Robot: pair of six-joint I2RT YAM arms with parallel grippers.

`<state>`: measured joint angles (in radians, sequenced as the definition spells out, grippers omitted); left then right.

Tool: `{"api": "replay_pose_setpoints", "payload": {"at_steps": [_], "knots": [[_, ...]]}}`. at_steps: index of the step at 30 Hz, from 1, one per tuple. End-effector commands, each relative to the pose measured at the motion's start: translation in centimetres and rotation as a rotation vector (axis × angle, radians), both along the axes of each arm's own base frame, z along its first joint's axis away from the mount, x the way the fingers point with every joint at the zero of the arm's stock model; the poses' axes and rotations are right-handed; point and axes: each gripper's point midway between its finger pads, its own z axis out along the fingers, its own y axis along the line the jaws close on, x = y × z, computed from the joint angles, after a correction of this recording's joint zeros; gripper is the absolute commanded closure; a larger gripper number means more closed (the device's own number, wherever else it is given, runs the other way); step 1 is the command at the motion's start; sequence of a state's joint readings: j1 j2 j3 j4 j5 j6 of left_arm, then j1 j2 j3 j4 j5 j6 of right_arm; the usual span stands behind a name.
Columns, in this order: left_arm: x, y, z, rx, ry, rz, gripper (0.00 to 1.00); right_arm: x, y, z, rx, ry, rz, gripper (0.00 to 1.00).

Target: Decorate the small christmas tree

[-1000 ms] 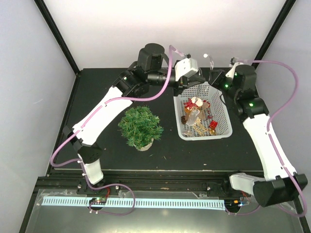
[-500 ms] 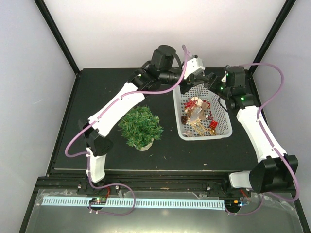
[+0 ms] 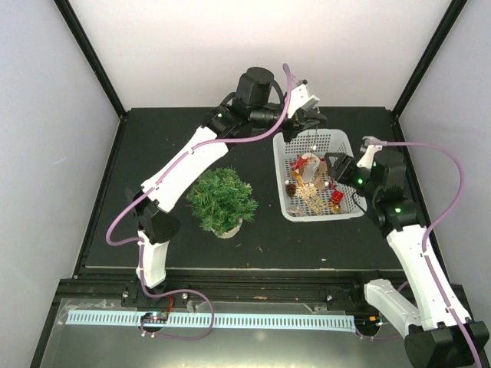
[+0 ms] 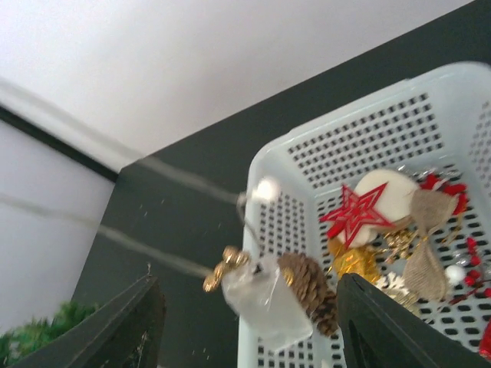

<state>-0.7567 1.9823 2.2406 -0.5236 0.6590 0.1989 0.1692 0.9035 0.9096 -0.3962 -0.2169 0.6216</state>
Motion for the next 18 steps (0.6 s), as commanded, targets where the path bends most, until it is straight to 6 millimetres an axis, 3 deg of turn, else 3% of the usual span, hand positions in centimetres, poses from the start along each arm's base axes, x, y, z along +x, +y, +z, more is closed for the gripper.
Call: {"api": "replay_pose_setpoints", "payload": {"at_steps": [1, 5, 10, 18], "knots": [[-0.7, 0.8, 4.1, -0.085, -0.046, -0.009, 0.98, -1.5, 3.4, -0.7, -0.004, -0.033, 0.192, 0.34], [-1.0, 1.0, 4.9, -0.097, -0.056, -0.015, 0.98, -1.7, 4.5, -2.3, -0.02, -0.017, 0.233, 0.21], [-2.8, 1.5, 5.6, -0.103, -0.069, -0.096, 0.99, -1.3, 1.8, -3.2, -0.018, -0.037, 0.055, 0.24], [-11.8, 4.9, 6.3, -0.182, -0.05, -0.66, 0.98, -2.6, 0.7, -3.3, -0.057, -0.071, 0.02, 0.26]]}}
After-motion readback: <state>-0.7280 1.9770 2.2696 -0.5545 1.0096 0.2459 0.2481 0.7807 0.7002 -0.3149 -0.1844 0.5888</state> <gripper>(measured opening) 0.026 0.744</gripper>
